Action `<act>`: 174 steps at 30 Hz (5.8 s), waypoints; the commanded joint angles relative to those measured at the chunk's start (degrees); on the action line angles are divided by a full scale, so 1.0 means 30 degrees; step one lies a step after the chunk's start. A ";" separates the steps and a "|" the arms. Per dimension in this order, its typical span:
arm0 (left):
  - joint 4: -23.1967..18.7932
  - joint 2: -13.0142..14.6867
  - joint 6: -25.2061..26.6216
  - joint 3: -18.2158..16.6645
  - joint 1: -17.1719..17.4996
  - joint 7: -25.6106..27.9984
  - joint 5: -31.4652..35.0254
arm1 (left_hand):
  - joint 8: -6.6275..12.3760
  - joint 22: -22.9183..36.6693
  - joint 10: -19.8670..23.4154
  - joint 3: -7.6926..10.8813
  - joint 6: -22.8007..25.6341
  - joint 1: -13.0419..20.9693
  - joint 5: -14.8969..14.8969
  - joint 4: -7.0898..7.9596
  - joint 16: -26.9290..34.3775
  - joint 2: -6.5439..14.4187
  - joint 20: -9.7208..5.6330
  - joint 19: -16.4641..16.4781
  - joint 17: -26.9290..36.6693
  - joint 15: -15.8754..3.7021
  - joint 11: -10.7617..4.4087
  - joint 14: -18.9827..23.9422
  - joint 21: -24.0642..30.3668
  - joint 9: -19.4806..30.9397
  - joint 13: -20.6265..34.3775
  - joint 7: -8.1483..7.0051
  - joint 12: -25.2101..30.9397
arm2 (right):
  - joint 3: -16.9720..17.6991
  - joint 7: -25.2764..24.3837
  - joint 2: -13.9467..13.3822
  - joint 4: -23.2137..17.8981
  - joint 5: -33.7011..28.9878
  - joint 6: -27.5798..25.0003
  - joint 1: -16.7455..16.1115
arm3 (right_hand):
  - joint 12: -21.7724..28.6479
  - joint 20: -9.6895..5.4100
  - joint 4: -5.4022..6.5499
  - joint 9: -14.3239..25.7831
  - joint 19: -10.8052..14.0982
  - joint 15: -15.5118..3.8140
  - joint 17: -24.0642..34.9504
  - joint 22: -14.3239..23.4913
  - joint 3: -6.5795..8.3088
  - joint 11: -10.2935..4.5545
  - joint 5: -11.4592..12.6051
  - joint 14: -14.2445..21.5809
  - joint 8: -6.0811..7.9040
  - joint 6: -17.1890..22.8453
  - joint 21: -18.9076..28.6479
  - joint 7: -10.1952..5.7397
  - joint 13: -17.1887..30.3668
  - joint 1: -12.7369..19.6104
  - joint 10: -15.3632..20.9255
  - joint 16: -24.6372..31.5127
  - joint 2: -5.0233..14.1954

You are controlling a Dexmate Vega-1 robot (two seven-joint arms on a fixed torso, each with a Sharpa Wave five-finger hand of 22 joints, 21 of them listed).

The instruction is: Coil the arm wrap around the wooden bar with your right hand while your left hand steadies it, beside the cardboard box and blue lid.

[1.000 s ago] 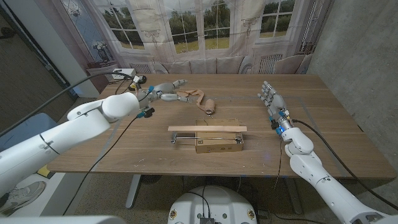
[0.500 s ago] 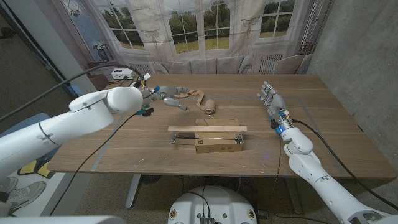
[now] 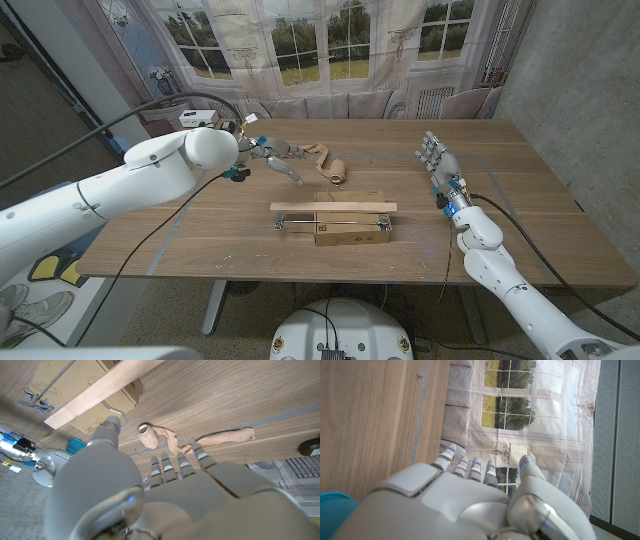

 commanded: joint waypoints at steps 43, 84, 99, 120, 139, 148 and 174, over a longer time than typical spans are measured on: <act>0.2013 -0.4030 0.1062 0.6591 -0.5726 -1.1340 0.9006 | -0.0135 0.0163 0.1115 -0.0694 0.1223 0.0693 -0.1289 0.0651 0.0564 0.1006 0.0423 0.0671 0.0265 0.0605 0.1169 0.1676 0.0147 0.0321 0.0971 0.0666 0.0495 | 0.0253 0.0787 0.0882 0.1642 0.0357 0.0338 0.0486 | 0.0099 0.0249 0.0099 0.0110 0.0258 0.0215 0.0064 0.0109 -0.0143 -0.0148 0.0152 0.0336 0.0111 0.0080 0.0073 -0.0079 0.0051 -0.0220 0.0241 0.0161 0.0021; 0.4071 -0.6089 0.0627 0.8113 -0.5794 -1.4081 1.2269 | 0.0124 0.0293 0.1168 -0.0685 0.1833 0.1019 -0.2220 0.0671 0.0762 0.1953 0.1005 0.1285 0.0613 0.0987 0.1515 0.2136 0.0426 0.0786 0.2122 0.1200 0.0929 | 0.0647 0.1310 0.1127 0.2410 0.0715 0.0434 0.0701 | 0.0083 0.0299 0.0104 0.0110 0.0306 0.0251 0.0065 0.0115 -0.0173 -0.0157 0.0163 0.0478 0.0110 0.0115 0.0060 -0.0087 0.0052 -0.0220 0.0268 0.0165 0.0067; 0.4985 -0.6458 -0.0032 0.8088 -0.5545 -1.3760 1.2061 | 0.0235 0.0320 0.1468 -0.0417 0.2181 0.1286 -0.2500 0.0647 0.0948 0.2624 0.0935 0.1584 0.0746 0.0793 0.1401 0.2610 0.0560 0.0907 0.2504 0.1201 0.1221 | 0.0720 0.1135 0.1151 0.2492 0.0618 0.0304 0.0747 | 0.0083 0.0333 0.0108 0.0110 0.0338 0.0267 0.0069 0.0116 -0.0195 -0.0143 0.0163 0.0506 0.0108 0.0116 0.0063 -0.0083 0.0053 -0.0233 0.0284 0.0162 0.0061; 0.5213 -0.6446 -0.0162 0.7509 -0.4537 -1.2187 1.1030 | 0.1001 0.0435 0.4002 0.3022 0.4379 0.4587 -0.3603 0.0095 0.2269 0.4911 0.0543 0.4066 0.1523 -0.0136 0.0857 0.5137 0.1797 0.1270 0.3628 0.0853 0.2460 | 0.0781 0.0871 0.1247 0.2555 0.0447 0.0484 0.0575 | 0.0080 0.0418 0.0120 0.0110 0.0338 0.0399 0.0075 0.0117 -0.0232 -0.0133 0.0160 0.0620 0.0111 0.0129 0.0052 -0.0113 0.0054 -0.0263 0.0294 0.0187 0.0047; 0.3905 -0.5427 0.0493 0.5992 -0.2952 -0.8781 0.8731 | 0.2079 0.1778 0.8852 0.8944 0.8685 0.7850 -0.4113 0.2907 0.5861 0.4971 -0.1566 1.0217 0.3994 -0.2453 0.0444 1.3539 0.7552 0.1700 0.5249 0.1616 0.4734 | 0.0556 0.0437 0.1139 0.2161 0.0073 0.0457 0.0438 | 0.0076 0.0469 0.0109 0.0111 0.0371 0.0472 0.0072 0.0118 -0.0246 -0.0125 0.0164 0.0675 0.0115 0.0150 0.0055 -0.0081 0.0054 -0.0258 0.0295 0.0184 0.0039; 0.2563 -0.4611 0.0873 0.4772 -0.1901 -0.6281 0.7796 | 0.1552 0.3337 1.1458 0.6969 0.9537 0.6346 -0.3905 0.4119 1.1061 0.4710 -0.3692 1.4061 0.8808 -0.3515 0.0507 1.8859 1.2998 0.2758 0.7697 0.1899 0.6752 | 0.0464 0.0155 0.0965 0.1722 -0.0081 0.0413 0.0279 | 0.0076 0.0479 0.0098 0.0110 0.0373 0.0450 0.0068 0.0119 -0.0245 -0.0117 0.0167 0.0685 0.0133 0.0201 0.0052 -0.0076 0.0054 -0.0243 0.0302 0.0175 0.0041; -0.0642 -0.2399 0.1323 -0.0326 0.3898 0.4740 0.4969 | 0.4190 0.8309 1.6144 0.5535 1.3169 -0.1392 -0.0347 0.6578 1.7457 0.2888 -0.4961 1.6083 1.8594 -0.3314 -0.0924 2.5125 2.2421 0.9187 1.9876 0.2116 1.9814 | 0.0033 -0.0651 0.0742 0.1134 -0.0840 0.0463 0.0322 | 0.0088 0.0465 0.0077 0.0110 0.0383 0.0433 0.0066 0.0119 -0.0248 -0.0097 0.0170 0.0689 0.0156 0.0301 0.0042 -0.0052 0.0055 -0.0212 0.0354 0.0143 0.0054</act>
